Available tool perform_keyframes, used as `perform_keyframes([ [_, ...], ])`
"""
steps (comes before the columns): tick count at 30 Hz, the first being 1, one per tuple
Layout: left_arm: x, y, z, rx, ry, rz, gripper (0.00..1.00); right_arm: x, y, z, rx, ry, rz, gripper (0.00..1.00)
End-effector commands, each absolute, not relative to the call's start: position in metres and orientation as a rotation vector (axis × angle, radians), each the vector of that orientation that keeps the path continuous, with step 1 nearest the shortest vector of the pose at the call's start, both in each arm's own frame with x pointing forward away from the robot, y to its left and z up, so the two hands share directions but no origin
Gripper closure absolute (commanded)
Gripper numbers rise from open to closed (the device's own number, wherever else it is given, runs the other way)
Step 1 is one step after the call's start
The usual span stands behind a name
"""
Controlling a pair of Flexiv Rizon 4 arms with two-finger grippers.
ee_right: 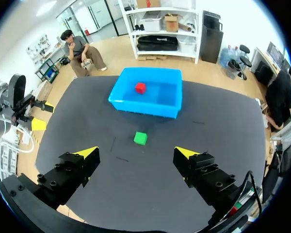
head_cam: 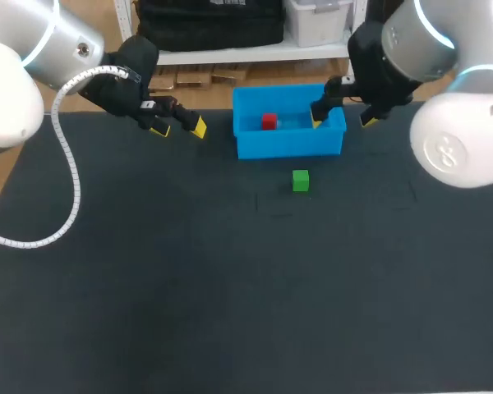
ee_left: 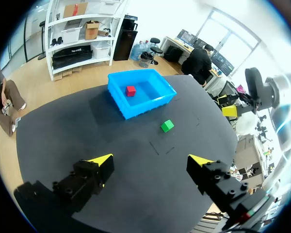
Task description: Use the left arm to pick the red cube and place it into the blue plastic box first, then use the right arm to grasp the green cube and put it into the same blue plastic box after the first action is fully finished.
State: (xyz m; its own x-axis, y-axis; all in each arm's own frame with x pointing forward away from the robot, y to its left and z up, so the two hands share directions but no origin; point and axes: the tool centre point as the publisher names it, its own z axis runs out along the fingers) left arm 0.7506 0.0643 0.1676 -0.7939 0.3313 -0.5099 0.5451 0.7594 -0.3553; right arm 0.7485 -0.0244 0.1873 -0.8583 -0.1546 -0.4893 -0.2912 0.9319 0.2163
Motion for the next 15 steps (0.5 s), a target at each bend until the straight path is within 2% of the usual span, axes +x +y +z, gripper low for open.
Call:
perform_keyframes([
  [1, 0.75, 0.065, 0.167, 0.667, 2.529, -0.7, 0.0, 0.758, -0.017, 0.188, -0.326, 2.644, 0.377, 0.0],
  [15, 0.75, 0.065, 0.167, 0.667, 2.529, -0.7, 0.0, 0.77, -0.003, 0.191, -0.336, 2.753, 0.263, 0.0],
])
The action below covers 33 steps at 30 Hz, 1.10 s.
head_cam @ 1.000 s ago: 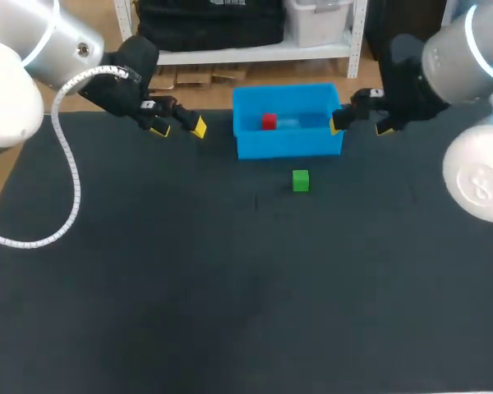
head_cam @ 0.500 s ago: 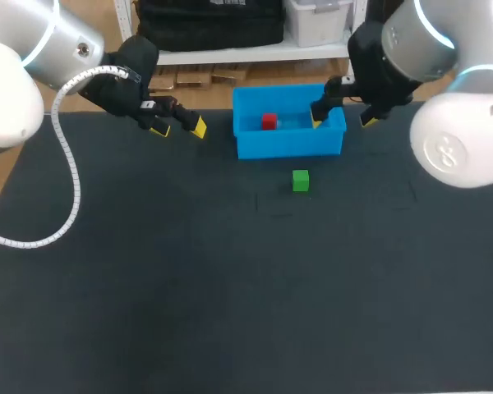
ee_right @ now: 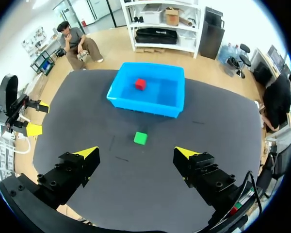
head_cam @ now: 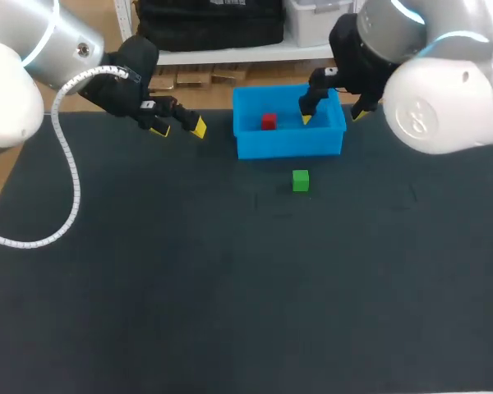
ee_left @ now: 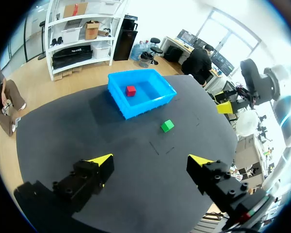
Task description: Use the left arm to pick the red cube and place it into the blue plastic box first, then use the right arm to grasp the green cube and put it into the same blue plastic box after the first action is fully finished.
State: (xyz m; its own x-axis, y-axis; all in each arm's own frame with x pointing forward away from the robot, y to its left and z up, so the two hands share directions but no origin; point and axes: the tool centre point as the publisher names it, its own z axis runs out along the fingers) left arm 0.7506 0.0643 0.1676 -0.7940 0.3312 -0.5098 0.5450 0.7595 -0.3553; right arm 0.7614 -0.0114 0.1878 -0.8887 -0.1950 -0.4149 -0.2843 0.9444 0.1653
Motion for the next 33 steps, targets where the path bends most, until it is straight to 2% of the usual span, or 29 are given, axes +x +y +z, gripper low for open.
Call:
perform_keyframes([
  [1, 0.75, 0.065, 0.167, 0.667, 2.529, -0.7, 0.0, 0.771, -0.002, 0.191, -0.334, 2.758, 0.254, 0.0],
  [33, 0.75, 0.065, 0.167, 0.667, 2.529, -0.7, 0.0, 0.797, 0.021, 0.173, -0.204, 2.987, 0.118, 0.0],
])
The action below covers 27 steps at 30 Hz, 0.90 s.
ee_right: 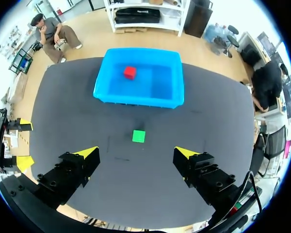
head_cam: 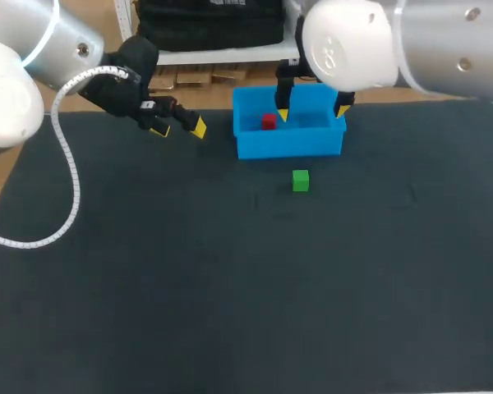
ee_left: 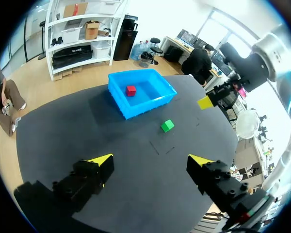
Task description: Use the left arm to pick the red cube and place it into the blue plastic box first, then use the right arm to grasp the green cube and put it into the same blue plastic box after the first action is fully finished.
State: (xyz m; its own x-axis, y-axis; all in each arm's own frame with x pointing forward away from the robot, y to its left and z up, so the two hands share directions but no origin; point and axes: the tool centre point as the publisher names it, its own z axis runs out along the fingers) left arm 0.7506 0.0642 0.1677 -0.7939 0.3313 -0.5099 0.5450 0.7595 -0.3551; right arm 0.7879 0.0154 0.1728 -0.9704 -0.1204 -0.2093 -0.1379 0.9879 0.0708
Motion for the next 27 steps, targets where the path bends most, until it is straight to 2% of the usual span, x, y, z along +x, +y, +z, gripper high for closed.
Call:
perform_keyframes([
  [1, 0.75, 0.065, 0.167, 0.667, 2.529, -0.7, 0.0, 0.797, 0.022, 0.173, -0.205, 2.988, 0.118, 0.0],
  [27, 0.75, 0.065, 0.167, 0.667, 2.529, -0.7, 0.0, 0.795, 0.03, 0.144, -0.231, 3.054, 0.103, 0.0],
])
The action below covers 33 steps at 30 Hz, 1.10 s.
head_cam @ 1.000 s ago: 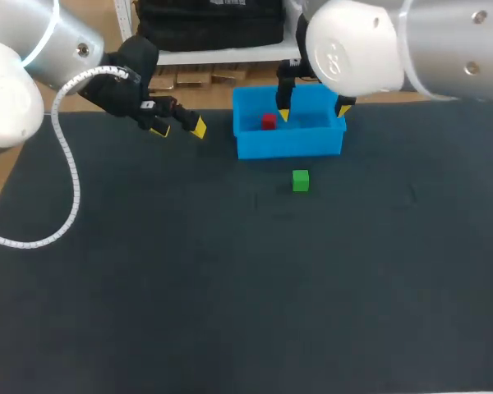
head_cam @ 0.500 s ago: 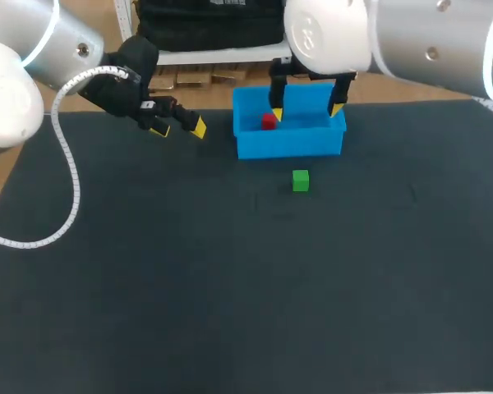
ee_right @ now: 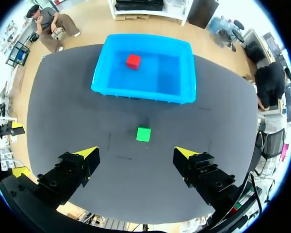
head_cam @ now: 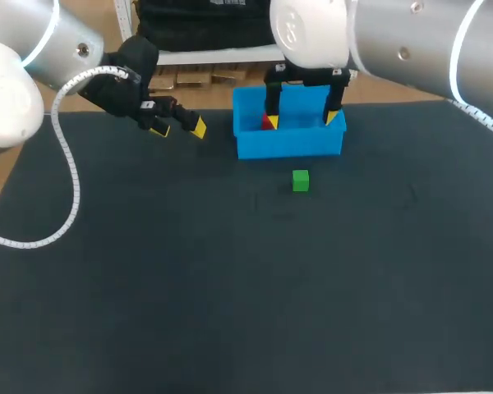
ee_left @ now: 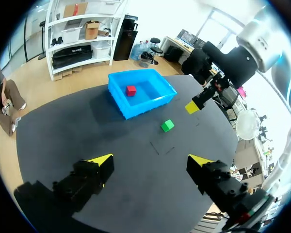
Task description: Use the left arm to pick the red cube and place it into the blue plastic box first, then use the right arm to grasp the green cube and put it into the same blue plastic box after the first action is fully finished.
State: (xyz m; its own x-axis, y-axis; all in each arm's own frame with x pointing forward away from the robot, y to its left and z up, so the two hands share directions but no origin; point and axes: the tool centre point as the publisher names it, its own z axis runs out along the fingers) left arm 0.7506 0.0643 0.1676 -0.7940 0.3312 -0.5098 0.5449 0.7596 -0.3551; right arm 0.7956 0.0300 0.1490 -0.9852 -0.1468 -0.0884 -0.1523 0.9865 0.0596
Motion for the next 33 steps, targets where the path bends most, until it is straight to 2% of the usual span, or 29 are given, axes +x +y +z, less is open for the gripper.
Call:
perform_keyframes([
  [1, 0.75, 0.065, 0.167, 0.667, 2.529, -0.7, 0.0, 0.794, 0.03, 0.142, -0.231, 3.057, 0.103, 0.0],
  [33, 0.75, 0.065, 0.167, 0.667, 2.529, -0.7, 0.0, 0.779, 0.031, 0.076, -0.251, 3.054, 0.135, 0.0],
])
